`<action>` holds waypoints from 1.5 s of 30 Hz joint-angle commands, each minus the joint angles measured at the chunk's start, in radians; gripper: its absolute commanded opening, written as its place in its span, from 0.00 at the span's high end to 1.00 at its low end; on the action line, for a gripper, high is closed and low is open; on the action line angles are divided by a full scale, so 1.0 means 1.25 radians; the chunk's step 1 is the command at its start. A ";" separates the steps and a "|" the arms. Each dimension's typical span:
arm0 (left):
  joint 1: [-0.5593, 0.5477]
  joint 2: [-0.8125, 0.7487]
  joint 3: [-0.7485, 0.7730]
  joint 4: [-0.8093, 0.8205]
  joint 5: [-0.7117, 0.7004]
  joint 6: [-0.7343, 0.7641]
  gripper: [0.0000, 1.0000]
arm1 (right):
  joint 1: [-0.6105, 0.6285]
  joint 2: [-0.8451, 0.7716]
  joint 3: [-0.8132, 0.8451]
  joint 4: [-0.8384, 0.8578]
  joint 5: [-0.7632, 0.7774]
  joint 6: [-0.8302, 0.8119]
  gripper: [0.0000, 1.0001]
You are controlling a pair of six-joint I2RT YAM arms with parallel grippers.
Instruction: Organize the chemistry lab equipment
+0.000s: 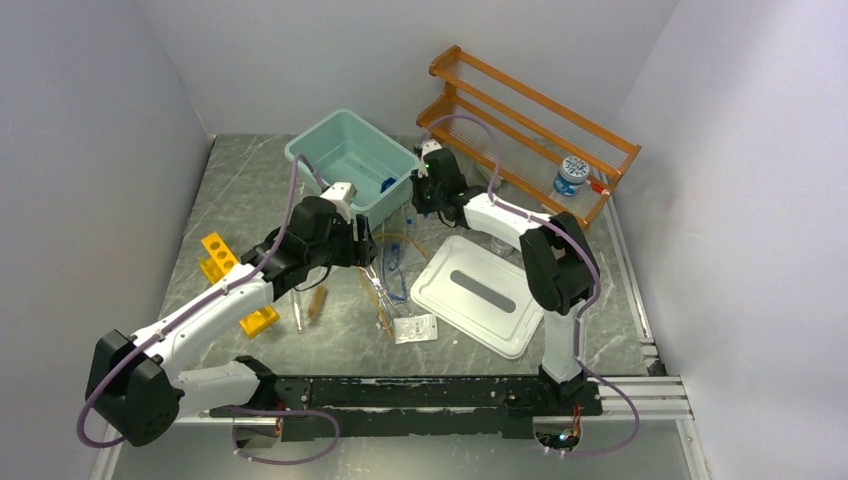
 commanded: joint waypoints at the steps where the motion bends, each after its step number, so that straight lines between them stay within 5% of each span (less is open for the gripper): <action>1: 0.007 -0.018 -0.008 0.025 0.013 -0.001 0.31 | -0.004 -0.036 -0.005 -0.046 -0.012 -0.024 0.87; 23: 0.007 -0.018 -0.010 0.023 0.007 0.001 0.31 | -0.003 -0.088 -0.060 -0.038 -0.048 -0.055 0.87; 35: 0.007 -0.035 -0.009 0.018 0.002 -0.002 0.31 | 0.014 -0.171 -0.052 -0.041 -0.013 -0.036 0.64; 45: 0.007 -0.054 -0.046 -0.005 -0.003 -0.051 0.24 | 0.118 -0.365 -0.230 -0.124 0.079 0.085 0.53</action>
